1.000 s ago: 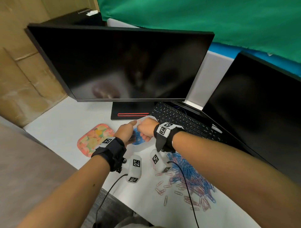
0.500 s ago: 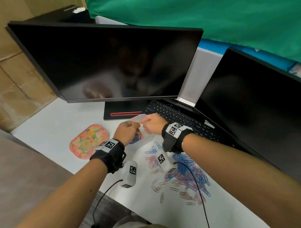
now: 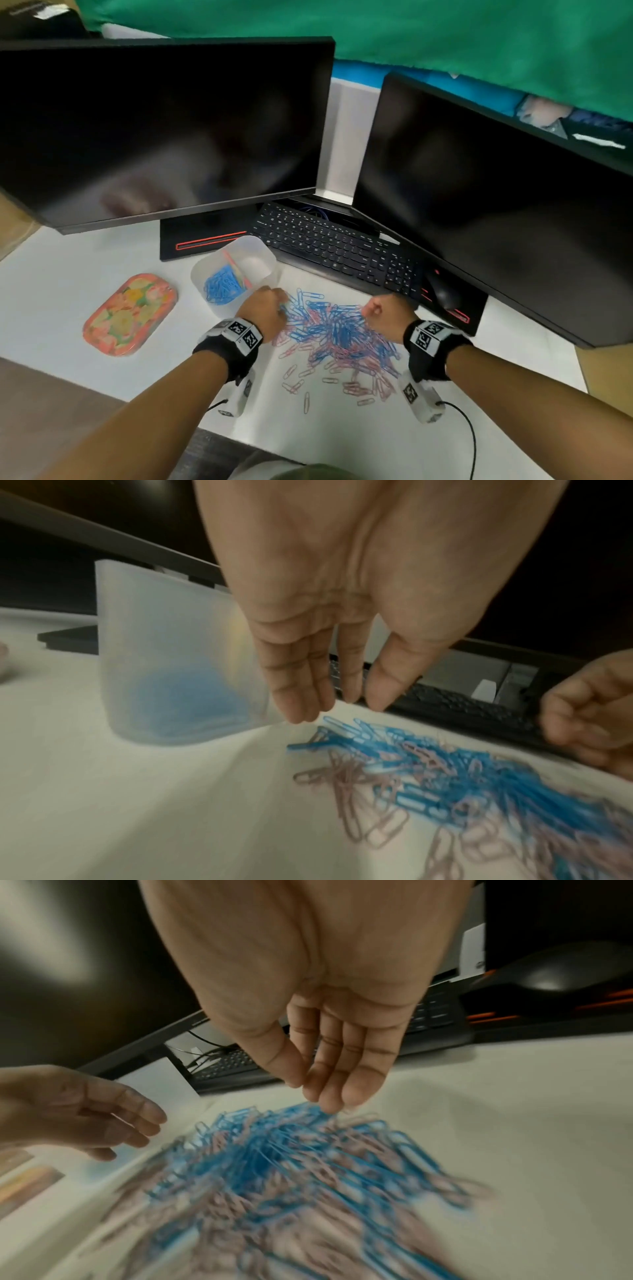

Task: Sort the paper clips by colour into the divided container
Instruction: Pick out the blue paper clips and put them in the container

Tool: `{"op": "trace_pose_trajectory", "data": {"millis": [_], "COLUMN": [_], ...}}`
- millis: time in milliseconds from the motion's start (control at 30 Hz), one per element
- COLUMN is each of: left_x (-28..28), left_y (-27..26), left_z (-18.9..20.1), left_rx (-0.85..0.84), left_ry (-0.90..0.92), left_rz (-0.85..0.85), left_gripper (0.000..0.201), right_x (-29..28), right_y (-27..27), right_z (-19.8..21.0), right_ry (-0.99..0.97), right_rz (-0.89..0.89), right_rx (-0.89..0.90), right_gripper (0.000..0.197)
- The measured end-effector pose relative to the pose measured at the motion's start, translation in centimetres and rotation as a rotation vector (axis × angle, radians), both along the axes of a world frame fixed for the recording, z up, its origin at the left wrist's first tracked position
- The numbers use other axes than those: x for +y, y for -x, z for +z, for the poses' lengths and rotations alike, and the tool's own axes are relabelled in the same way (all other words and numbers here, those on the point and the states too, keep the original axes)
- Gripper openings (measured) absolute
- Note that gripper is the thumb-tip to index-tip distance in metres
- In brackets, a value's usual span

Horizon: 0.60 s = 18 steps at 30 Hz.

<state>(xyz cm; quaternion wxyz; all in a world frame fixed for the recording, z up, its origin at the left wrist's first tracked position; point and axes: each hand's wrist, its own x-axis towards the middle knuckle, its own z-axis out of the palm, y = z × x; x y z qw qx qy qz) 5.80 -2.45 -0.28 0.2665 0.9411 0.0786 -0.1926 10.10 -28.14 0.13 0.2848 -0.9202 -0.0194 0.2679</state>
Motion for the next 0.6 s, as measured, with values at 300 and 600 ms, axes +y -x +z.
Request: {"op": "trace_pose_trajectory", "data": {"millis": [300,600], "left_x": [-0.9,-1.4], "left_y": [-0.3,-0.4], "left_z": [-2.4,-2.6], "left_rx": [0.056,0.077], "left_ry": [-0.274,-0.267], "left_rz": [-0.041,0.006], "left_gripper": [0.032,0.022], "right_x": [-4.9,-5.7], "right_y": [4.3,6.7], "right_z": [-1.8,-2.9], "right_ry": [0.09,0.206], "right_rz": [0.056,0.204], "right_rx": [0.039,-0.021], "right_gripper": [0.026,0.02]}}
